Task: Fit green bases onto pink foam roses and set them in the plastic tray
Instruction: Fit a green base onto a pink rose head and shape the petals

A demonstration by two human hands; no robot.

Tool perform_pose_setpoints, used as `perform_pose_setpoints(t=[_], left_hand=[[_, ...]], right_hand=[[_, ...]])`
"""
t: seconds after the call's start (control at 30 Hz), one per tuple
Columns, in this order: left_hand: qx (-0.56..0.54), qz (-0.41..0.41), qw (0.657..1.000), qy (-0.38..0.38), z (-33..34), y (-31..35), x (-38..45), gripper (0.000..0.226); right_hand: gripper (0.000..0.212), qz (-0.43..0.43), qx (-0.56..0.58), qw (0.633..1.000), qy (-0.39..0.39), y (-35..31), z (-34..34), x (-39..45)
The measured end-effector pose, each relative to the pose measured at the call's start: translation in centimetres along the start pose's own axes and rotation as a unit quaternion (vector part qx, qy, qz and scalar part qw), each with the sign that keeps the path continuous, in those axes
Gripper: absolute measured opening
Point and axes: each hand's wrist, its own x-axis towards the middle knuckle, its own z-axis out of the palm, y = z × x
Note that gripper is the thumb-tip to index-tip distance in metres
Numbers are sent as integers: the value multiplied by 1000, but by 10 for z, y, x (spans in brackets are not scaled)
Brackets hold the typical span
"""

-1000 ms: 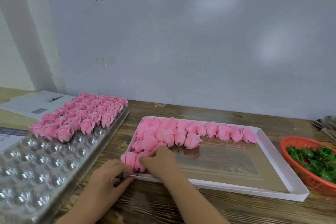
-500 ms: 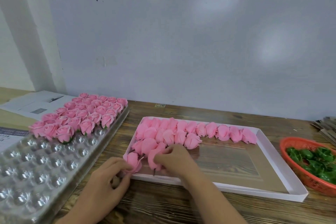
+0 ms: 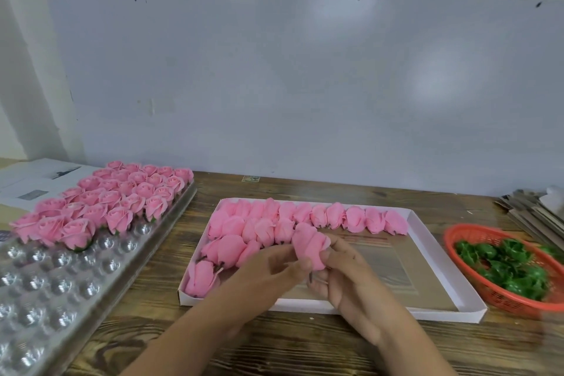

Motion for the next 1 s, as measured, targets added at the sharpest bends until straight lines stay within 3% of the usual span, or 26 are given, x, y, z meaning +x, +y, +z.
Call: perform_pose_setpoints(t=[0.13, 0.33, 0.53, 0.67, 0.9, 1.0], left_hand=[[-37, 22, 998, 40, 12, 3, 13, 24], [-66, 44, 989, 124, 24, -3, 17, 11], [-121, 41, 989, 74, 24, -2, 11, 29], [-91, 44, 994, 37, 21, -4, 10, 41], [-21, 72, 993, 89, 20, -4, 7, 55], [-20, 110, 988, 106, 22, -2, 6, 39]], right_hand=[[32, -3, 20, 1000, -1, 3, -2, -4], [49, 1, 83, 997, 7, 10, 1, -2], [65, 35, 134, 989, -49, 12, 6, -6], [49, 52, 144, 984, -87, 20, 8, -6], [55, 30, 123, 987, -96, 21, 12, -6], [52, 34, 121, 987, -101, 24, 13, -5]])
